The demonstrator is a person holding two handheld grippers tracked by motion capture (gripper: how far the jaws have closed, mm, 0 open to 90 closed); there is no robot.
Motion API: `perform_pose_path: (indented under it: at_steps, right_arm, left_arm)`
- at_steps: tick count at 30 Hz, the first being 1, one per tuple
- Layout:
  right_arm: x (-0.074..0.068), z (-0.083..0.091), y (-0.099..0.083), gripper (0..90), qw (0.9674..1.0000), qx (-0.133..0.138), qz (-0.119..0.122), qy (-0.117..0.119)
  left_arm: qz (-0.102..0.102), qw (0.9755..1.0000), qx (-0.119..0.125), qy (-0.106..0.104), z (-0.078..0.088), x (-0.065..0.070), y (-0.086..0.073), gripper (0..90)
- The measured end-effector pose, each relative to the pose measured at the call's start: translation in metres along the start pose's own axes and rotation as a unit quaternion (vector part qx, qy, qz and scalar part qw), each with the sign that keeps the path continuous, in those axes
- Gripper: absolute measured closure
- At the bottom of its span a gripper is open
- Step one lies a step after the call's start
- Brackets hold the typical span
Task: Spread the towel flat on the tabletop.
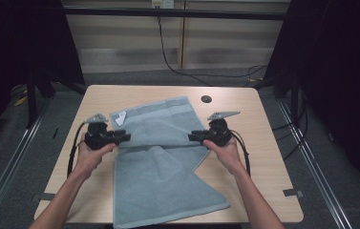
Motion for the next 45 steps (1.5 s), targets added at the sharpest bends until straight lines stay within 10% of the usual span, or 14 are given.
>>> perform_pose_path:
  at_steps: [6,9,21,26,32,37,45]
  right_arm:
    - [-0.025,-0.027,-0.049,78.7,0.997,-0.074,0.014,0.018]
    - [-0.023,-0.029,-0.06,80.7,0.9963,-0.084,0.013,0.013]
    - [0.047,0.006,-0.069,86.6,0.994,-0.059,-0.014,-0.091]
    - [0.061,0.019,-0.074,85.2,0.9917,-0.059,-0.027,-0.111]
    - [0.042,0.029,-0.082,80.7,0.9894,-0.09,-0.002,-0.114]
    - [0.016,0.032,-0.082,71.4,0.9925,-0.082,0.011,-0.09]
    - [-0.006,0.007,-0.069,67.8,0.9955,-0.076,0.03,-0.046]
  left_arm:
    - [-0.03,0.9965,-0.066,-0.041,-0.027,0.033,-0.053,68.5]
    - [-0.055,0.995,-0.079,-0.026,-0.033,0.039,-0.064,68.3]
    - [-0.079,0.9946,-0.067,0.006,0.004,0.036,-0.092,74.8]
    - [-0.083,0.9933,-0.076,-0.024,0.018,0.055,-0.11,73.0]
    - [-0.09,0.9865,-0.113,-0.077,0.029,0.089,-0.13,70.2]
    - [-0.075,0.9894,-0.093,-0.082,0.025,0.088,-0.112,64.1]
    - [0.0,0.9989,-0.047,-0.004,-0.007,0.024,-0.051,63.3]
Point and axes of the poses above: each handheld gripper's, and its own axes: z roughly backward along the jaws, y roughly out of its top, x roughly to its right, the point moved 9 cm from there along -z, roughly forward along the jaws, and after that the axes turned 7 degrees about z, right-handed, at the moved point
